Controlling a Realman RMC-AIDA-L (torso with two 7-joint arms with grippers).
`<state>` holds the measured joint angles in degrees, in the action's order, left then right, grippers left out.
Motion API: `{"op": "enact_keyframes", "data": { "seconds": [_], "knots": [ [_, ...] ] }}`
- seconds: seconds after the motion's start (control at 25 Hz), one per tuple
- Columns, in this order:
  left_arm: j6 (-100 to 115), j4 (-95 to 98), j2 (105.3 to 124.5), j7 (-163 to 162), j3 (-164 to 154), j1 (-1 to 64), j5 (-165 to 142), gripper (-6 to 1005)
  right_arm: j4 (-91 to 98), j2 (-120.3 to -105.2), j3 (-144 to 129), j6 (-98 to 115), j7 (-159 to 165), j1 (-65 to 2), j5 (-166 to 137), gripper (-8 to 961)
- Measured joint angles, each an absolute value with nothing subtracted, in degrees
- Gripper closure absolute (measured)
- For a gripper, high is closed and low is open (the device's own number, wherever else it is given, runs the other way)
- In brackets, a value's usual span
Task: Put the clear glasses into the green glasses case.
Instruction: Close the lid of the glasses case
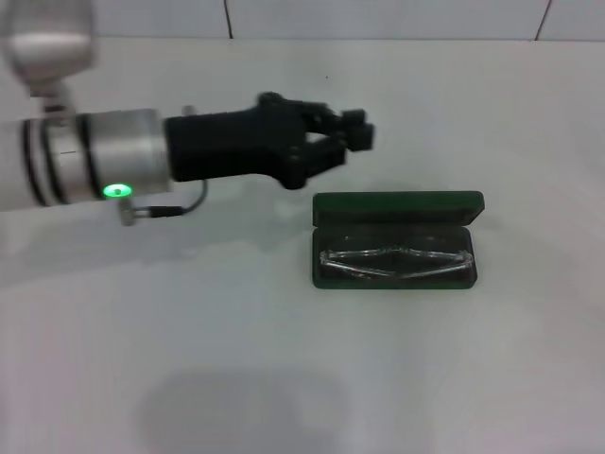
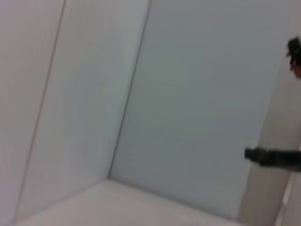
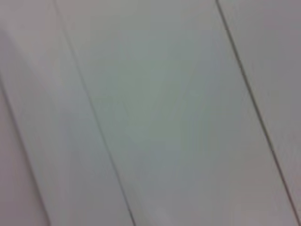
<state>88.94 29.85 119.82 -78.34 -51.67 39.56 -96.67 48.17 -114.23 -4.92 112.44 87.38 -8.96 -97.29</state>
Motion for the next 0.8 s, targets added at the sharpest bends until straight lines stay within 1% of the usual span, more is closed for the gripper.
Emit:
{"op": "enact_keyframes", "data": {
  "seconds": [0.08,0.28,0.56,0.8],
  "knots": [
    [84.23,27.27,119.91,-78.1,-55.4,41.88,-96.41,808,47.04,-114.22,-4.71,112.31,86.56,-8.38,-97.56,732],
    [78.49,24.17,120.37,-75.46,-62.47,44.65,-93.74,799,44.47,-114.11,-4.66,112.17,85.01,-8.2,-97.99,732],
    [74.0,21.24,120.43,-72.33,-67.73,44.37,-82.38,791,42.48,-114.08,-5.15,112.04,83.6,-8.71,-98.05,734],
    [68.82,20.39,120.33,-72.68,-72.71,44.71,-80.41,789,41.47,-114.08,-5.18,111.58,82.93,-9.35,-99.45,734]
  ]
}}
